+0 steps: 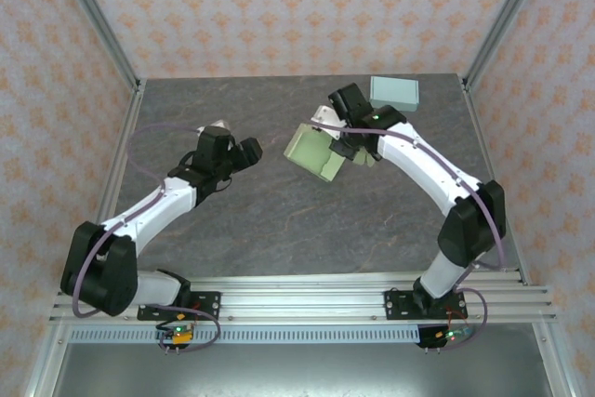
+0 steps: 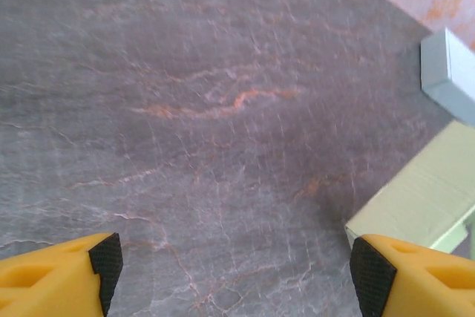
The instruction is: Fold the paper box
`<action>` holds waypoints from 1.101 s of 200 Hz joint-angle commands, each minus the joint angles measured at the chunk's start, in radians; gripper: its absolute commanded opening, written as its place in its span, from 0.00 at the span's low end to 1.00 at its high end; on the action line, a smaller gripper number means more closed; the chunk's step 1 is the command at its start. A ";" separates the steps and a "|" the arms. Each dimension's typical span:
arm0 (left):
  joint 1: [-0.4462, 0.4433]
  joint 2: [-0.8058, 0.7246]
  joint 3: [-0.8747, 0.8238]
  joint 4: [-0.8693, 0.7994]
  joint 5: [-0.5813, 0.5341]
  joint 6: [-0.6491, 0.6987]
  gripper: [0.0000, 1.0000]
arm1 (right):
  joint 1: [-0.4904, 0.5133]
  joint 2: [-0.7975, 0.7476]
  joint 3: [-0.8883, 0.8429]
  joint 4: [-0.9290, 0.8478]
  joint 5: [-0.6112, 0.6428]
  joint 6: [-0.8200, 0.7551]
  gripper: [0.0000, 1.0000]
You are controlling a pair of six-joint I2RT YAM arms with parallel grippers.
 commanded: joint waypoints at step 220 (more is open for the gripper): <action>-0.068 0.326 0.053 0.435 0.661 0.066 0.50 | -0.085 -0.127 -0.226 0.199 -0.326 -0.245 0.04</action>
